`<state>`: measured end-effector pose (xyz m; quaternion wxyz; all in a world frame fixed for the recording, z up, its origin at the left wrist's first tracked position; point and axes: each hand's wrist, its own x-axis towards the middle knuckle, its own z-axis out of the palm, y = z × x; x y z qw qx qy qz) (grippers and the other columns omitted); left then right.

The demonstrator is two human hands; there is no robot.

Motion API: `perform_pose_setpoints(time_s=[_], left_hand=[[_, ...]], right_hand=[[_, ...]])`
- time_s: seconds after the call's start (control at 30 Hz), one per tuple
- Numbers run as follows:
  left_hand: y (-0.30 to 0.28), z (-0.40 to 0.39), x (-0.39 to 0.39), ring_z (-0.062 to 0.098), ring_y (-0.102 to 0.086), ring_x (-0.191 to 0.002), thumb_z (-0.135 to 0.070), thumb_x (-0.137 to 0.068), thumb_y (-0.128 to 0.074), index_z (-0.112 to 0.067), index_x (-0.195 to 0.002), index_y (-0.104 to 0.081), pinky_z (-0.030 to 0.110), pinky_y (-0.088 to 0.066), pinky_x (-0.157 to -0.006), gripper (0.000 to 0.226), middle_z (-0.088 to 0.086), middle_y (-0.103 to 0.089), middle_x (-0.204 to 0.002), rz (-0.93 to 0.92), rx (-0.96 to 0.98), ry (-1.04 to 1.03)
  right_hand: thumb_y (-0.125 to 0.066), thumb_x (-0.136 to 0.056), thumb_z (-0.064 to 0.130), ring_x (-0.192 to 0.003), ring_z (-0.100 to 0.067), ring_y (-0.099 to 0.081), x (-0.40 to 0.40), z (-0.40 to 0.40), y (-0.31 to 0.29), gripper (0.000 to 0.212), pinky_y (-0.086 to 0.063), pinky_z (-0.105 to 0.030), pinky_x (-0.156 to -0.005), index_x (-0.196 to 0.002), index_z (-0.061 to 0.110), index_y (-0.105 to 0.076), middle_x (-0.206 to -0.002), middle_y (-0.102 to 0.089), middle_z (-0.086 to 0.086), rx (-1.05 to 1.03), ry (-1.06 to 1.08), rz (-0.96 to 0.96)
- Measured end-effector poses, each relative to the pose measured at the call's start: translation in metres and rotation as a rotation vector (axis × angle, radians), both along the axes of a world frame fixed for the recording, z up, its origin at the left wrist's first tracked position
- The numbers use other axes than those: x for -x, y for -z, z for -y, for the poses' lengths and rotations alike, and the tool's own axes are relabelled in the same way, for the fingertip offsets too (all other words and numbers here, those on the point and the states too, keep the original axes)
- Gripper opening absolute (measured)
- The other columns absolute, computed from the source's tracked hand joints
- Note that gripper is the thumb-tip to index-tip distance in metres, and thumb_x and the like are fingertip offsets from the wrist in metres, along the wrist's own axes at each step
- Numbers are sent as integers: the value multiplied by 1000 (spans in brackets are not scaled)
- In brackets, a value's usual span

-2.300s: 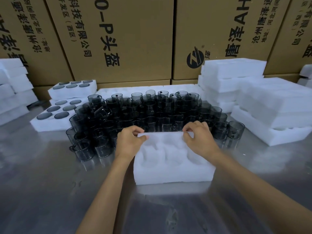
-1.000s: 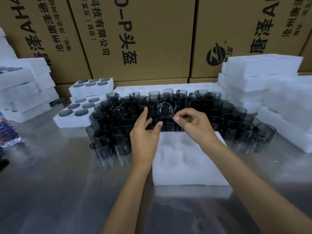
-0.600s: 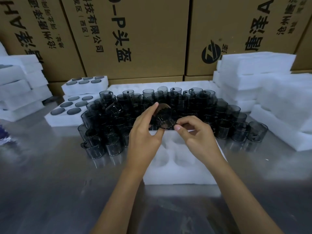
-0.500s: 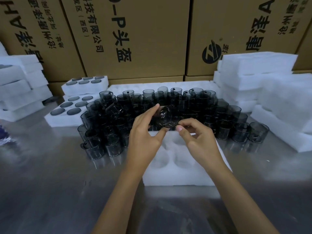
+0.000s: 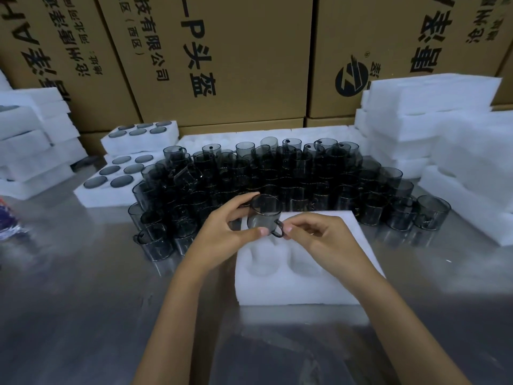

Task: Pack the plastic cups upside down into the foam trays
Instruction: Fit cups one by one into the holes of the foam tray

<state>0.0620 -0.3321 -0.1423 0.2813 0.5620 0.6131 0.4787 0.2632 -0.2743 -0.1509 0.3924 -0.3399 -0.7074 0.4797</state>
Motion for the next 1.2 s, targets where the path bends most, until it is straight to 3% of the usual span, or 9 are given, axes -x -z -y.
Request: perform_pose_setpoints(time_s=[0.1, 0.37, 0.57, 0.67, 0.73, 0.8, 0.9, 1.07, 1.2], left_hand=[[4, 0, 5, -1, -64, -112, -13, -78, -84, -40, -131, -57, 25, -51, -93, 66, -20, -71, -115, 9, 41, 10], [12, -1, 6, -3, -63, -113, -17, -84, -79, -42, -135, -52, 24, -47, -94, 63, -20, -69, -121, 29, 76, 51], [13, -5, 3, -3, -58, -120, -54, -82, -72, -53, -122, -61, 35, -41, -110, 42, -26, -66, -122, 90, 115, 15], [15, -6, -1, 2, -62, -118, -57, -86, -67, -45, -122, -66, 41, -42, -111, 38, -19, -70, -120, 160, 98, -30], [16, -7, -1, -2, -60, -118, -49, -91, -66, -39, -125, -66, 40, -42, -112, 35, -20, -69, -119, 103, 84, -43], [16, -8, -1, -6, -57, -119, -43, -93, -64, -34, -129, -64, 37, -41, -113, 37, -21, -68, -121, 47, 82, -46], [17, -9, -1, -2, -51, -129, -46, -92, -64, -33, -136, -59, 37, -36, -116, 46, -19, -62, -133, -4, 99, -65], [16, -8, 0, -2, -36, -138, -43, -93, -64, -45, -144, -44, 25, -30, -113, 55, -21, -44, -148, -31, 107, -23], [16, -9, 0, 3, -37, -141, -36, -96, -63, -42, -137, -55, 37, -29, -120, 43, -16, -47, -149, -84, 101, -16]], right_hand=[[-71, -92, 16, -77, 4, -61, 1, 0, 2, 17, -41, -6, -70, -84, 30, -78, -84, -75, 17, -25, 33, 61], [-71, -91, 16, -77, 3, -61, 2, -1, 3, 19, -41, -7, -69, -82, 32, -77, -84, -74, 19, -56, 45, 87], [-71, -91, 17, -75, 4, -59, 3, 1, 4, 18, -40, -6, -67, -85, 33, -77, -85, -73, 20, -78, 65, 128], [-68, -92, 17, -99, 2, -57, 3, 3, 3, 35, -40, -10, -84, -116, 42, -68, -107, -69, 19, -170, 100, 167], [-63, -95, 22, -129, -1, -40, 4, 6, 3, 51, -29, -21, -108, -140, 43, -53, -141, -52, 20, -338, 66, 330], [-55, -98, 29, -143, -4, -21, 6, 10, 3, 54, -18, -29, -113, -150, 40, -42, -158, -33, 17, -482, 35, 534], [-46, -100, 34, -147, -9, -12, 10, 14, 6, 54, -15, -32, -114, -153, 33, -39, -165, -24, 9, -576, 41, 686], [-42, -101, 34, -150, -7, -7, 10, 14, 7, 53, -13, -32, -115, -154, 32, -38, -167, -17, 10, -574, 29, 711], [-37, -102, 31, -153, -2, -1, 10, 14, 8, 50, -14, -33, -116, -152, 28, -41, -165, -19, 17, -595, -2, 727]])
